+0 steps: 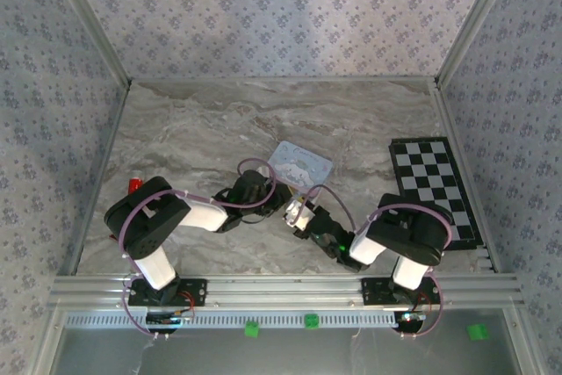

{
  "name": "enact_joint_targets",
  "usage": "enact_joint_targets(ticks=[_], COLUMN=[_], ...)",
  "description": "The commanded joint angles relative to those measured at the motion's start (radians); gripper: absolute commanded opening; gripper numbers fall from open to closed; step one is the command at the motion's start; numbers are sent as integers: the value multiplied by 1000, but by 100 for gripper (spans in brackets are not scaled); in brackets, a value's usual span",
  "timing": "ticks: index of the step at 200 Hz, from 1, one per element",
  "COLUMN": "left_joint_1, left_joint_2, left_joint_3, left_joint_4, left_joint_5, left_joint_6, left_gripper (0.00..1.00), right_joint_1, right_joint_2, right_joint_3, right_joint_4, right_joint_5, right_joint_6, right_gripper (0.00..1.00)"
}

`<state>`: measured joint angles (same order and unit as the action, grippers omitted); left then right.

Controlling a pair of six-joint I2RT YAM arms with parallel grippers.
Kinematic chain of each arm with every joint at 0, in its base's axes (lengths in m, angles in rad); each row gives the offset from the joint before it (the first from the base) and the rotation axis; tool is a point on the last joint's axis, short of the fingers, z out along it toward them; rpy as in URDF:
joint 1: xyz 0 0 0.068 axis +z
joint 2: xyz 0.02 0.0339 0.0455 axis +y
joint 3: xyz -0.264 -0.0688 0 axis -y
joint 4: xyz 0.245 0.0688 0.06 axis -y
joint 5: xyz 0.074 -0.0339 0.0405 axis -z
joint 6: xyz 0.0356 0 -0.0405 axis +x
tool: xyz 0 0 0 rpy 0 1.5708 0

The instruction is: Unlock the padlock with the key

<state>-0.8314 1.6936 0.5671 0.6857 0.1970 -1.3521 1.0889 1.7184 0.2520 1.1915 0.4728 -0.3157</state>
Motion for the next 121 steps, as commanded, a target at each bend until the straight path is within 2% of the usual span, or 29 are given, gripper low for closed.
enact_joint_targets(ticks=[1,45,121], left_joint_1=[11,15,18], left_joint_2=[-31,-26,-40], left_joint_3=[-4,0,-10], left_joint_4=[60,65,60], left_joint_5=[24,31,25], left_joint_6=[-2,-4,-2], left_gripper=[0,0,0], right_joint_1=[8,8,8], right_joint_2=[21,48,88], right_joint_3=[23,41,46], right_joint_4=[64,57,92], right_joint_5=[54,53,115], right_joint_6=[-8,5,7], right_gripper=[30,23,23])
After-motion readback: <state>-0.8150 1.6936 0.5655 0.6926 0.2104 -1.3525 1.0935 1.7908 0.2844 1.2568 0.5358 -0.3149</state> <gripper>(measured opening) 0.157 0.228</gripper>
